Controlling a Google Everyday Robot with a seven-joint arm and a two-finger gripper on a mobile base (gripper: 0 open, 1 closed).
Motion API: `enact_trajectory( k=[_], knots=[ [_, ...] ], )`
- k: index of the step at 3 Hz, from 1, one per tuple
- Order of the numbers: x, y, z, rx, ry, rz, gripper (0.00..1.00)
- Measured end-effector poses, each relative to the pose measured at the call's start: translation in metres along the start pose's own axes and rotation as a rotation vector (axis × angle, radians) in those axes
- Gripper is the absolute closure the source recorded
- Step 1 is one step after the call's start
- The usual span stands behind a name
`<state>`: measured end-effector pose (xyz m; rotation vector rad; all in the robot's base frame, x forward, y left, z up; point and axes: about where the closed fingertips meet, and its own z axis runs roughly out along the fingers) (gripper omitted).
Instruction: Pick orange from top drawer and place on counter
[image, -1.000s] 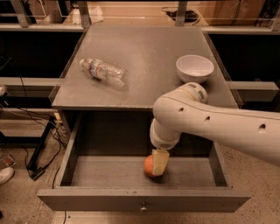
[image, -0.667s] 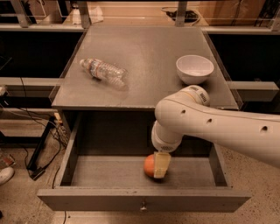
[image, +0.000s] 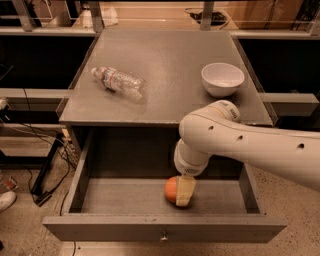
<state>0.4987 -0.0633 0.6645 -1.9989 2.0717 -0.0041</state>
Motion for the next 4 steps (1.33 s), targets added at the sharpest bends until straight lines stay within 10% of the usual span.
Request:
enact_trajectory(
  k=[4],
  knots=[
    [-0.028, -0.001, -0.013, -0.007, -0.094, -0.030, 0.00]
  ],
)
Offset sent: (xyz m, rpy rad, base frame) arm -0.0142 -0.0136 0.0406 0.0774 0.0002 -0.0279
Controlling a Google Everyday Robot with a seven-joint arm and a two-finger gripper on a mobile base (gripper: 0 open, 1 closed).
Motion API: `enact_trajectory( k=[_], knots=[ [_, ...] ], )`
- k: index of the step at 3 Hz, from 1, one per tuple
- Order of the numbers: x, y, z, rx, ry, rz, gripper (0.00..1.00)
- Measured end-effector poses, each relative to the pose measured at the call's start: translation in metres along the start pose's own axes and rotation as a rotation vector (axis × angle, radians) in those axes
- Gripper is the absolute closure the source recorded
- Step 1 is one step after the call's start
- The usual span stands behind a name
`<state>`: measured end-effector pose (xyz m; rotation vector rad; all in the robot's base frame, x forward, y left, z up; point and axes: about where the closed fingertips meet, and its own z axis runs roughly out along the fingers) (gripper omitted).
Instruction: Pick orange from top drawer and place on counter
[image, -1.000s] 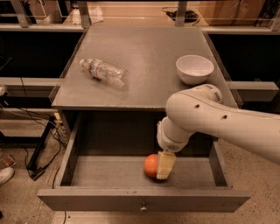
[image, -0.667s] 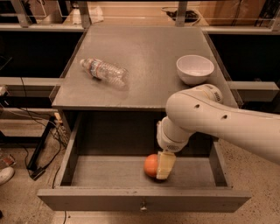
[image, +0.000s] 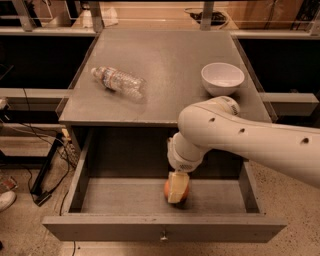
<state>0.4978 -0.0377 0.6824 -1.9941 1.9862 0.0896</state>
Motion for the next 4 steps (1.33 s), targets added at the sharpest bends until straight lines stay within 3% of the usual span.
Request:
enact_trajectory(
  k=[4],
  knots=[
    [0.039, -0.002, 0.036, -0.016, 0.036, 0.045, 0.00]
  ],
)
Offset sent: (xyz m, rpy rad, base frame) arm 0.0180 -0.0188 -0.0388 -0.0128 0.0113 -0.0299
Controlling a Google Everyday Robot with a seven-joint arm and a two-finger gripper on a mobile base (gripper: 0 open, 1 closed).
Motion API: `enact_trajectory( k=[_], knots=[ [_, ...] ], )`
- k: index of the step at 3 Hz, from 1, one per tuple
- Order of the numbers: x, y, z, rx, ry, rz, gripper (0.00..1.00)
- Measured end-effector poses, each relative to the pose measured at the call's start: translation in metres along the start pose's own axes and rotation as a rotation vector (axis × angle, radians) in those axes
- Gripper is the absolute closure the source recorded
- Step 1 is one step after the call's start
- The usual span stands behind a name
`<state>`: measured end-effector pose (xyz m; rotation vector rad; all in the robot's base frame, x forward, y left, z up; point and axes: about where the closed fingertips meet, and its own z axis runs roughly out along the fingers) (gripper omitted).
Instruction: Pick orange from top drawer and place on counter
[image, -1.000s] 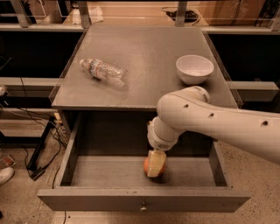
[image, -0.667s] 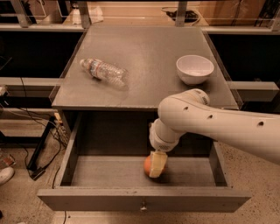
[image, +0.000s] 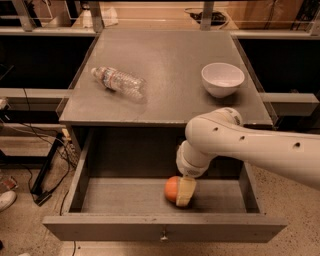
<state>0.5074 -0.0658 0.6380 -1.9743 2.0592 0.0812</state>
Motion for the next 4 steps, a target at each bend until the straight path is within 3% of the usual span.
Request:
enact_trajectory(
  k=[1, 2, 4],
  knots=[
    [0.012, 0.006, 0.003, -0.014, 0.021, 0.010, 0.00],
    [0.010, 0.014, -0.015, -0.027, 0.008, 0.019, 0.00],
    [0.002, 0.038, -0.006, -0.039, 0.006, -0.034, 0.00]
  ],
)
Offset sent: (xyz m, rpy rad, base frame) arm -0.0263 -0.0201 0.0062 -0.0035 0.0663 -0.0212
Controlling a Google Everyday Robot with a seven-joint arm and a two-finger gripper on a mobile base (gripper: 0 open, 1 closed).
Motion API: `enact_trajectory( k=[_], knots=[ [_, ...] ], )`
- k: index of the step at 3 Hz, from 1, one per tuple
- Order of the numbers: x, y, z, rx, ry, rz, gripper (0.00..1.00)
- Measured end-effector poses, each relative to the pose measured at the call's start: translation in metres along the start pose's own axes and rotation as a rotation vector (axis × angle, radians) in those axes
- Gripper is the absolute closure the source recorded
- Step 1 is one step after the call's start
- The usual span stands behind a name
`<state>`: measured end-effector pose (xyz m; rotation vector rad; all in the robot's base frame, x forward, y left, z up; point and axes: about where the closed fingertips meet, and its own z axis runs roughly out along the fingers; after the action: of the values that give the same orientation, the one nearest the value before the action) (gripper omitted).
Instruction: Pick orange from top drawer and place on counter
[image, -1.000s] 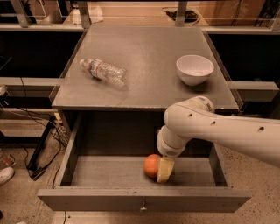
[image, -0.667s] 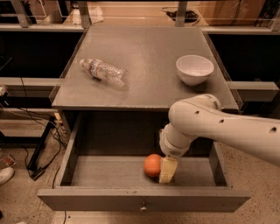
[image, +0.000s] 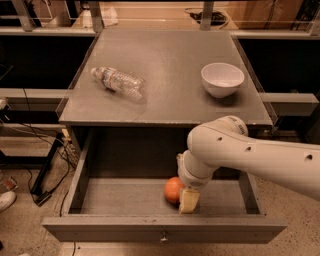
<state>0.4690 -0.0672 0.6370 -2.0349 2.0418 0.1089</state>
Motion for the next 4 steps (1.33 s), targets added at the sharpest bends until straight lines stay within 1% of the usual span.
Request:
enact_trajectory(
  k=[1, 2, 3, 4],
  knots=[
    [0.000, 0.000, 0.000, 0.000, 0.000, 0.000, 0.00],
    [-0.007, 0.001, -0.001, -0.007, -0.006, -0.019, 0.00],
    [-0.029, 0.005, -0.003, -0.025, -0.052, -0.057, 0.00],
    [-0.051, 0.011, 0.001, -0.057, -0.094, -0.097, 0.00]
  ],
)
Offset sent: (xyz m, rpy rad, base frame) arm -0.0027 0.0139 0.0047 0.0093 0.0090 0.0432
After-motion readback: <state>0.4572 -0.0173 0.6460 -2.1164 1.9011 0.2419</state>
